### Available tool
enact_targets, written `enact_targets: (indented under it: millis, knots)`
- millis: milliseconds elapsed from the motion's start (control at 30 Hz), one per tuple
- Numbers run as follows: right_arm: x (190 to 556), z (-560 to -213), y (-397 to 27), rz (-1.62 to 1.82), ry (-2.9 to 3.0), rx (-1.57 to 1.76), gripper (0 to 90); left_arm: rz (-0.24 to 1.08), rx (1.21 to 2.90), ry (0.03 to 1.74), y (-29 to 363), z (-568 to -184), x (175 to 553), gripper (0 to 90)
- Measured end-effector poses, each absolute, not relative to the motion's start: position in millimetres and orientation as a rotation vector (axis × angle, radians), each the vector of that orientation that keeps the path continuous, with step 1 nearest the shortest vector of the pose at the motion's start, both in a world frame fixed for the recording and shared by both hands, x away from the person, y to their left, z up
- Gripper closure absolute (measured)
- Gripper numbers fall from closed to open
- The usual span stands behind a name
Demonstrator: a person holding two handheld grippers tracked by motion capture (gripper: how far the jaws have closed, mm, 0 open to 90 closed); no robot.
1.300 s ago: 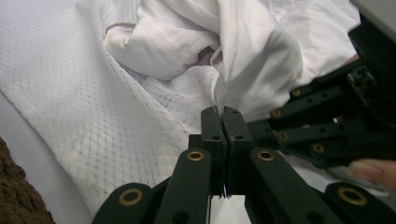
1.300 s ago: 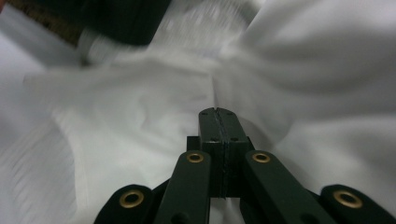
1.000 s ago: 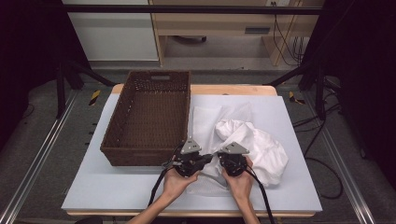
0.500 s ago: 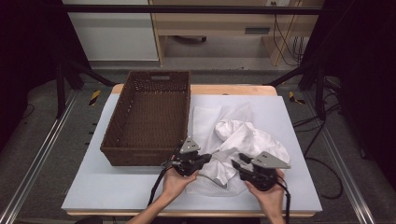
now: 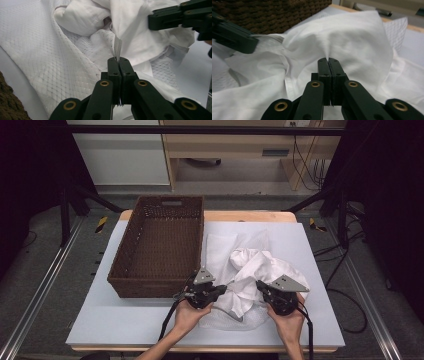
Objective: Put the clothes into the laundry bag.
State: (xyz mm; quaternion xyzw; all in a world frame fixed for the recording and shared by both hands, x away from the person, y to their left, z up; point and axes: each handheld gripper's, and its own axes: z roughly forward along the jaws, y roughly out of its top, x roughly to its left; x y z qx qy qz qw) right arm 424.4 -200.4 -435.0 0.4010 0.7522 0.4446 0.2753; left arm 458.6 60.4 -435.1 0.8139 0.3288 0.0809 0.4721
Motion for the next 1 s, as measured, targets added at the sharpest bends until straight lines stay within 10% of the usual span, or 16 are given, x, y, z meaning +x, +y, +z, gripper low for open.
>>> enact_targets:
  millis: [1000]
  knots:
    - [439, -464, -146, 1.297, 2.200, 1.048, 81.3, 0.211, 1.966, 0.797, 67, -427, 458, 88.9]
